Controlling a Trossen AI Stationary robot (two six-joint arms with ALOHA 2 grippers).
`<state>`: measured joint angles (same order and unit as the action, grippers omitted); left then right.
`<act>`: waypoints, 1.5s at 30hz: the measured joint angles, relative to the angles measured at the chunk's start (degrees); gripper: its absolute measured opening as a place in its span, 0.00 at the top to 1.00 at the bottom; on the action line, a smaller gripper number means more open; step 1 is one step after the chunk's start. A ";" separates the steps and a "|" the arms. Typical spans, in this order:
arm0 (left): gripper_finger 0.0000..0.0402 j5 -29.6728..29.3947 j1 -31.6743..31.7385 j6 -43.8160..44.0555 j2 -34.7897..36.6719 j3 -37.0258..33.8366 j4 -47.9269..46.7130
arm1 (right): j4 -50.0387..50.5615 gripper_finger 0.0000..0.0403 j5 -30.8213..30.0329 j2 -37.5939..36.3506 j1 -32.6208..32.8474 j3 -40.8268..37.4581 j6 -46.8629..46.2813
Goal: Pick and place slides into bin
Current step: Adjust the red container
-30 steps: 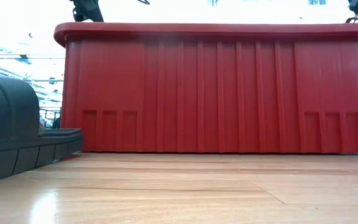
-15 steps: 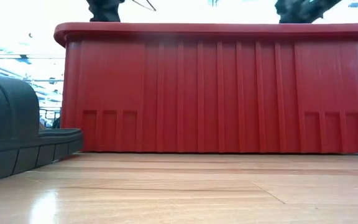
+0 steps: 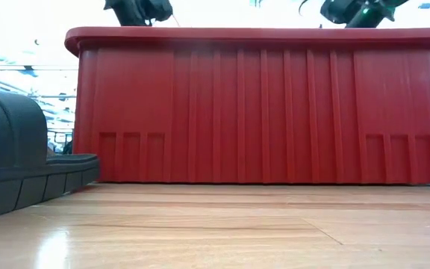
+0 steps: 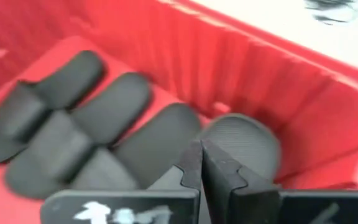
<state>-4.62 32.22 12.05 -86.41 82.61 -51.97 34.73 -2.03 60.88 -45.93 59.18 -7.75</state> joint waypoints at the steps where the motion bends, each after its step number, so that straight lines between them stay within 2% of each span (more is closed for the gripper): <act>1: 1.00 0.04 1.10 0.11 -0.77 0.00 -0.10 | -0.24 1.00 -1.07 0.61 -0.54 0.00 -0.31; 9: 1.00 3.28 6.18 -0.33 -3.57 0.00 2.41 | -1.29 1.00 -2.85 5.52 -3.92 0.00 3.07; 20: 1.00 5.45 10.23 -0.81 -3.54 0.00 5.50 | -11.40 1.00 -2.60 11.74 -8.16 0.02 6.64; 32: 1.00 6.17 12.19 -1.24 -6.22 -0.02 6.17 | -18.33 1.00 -2.39 16.34 -10.31 0.07 9.32; 45: 1.00 7.12 12.84 -2.93 -8.77 0.08 6.28 | -20.62 1.00 -1.06 19.31 -13.25 0.05 12.22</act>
<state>2.50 45.05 9.13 -95.18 82.69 -45.69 14.11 -3.09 80.18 -59.18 59.23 4.46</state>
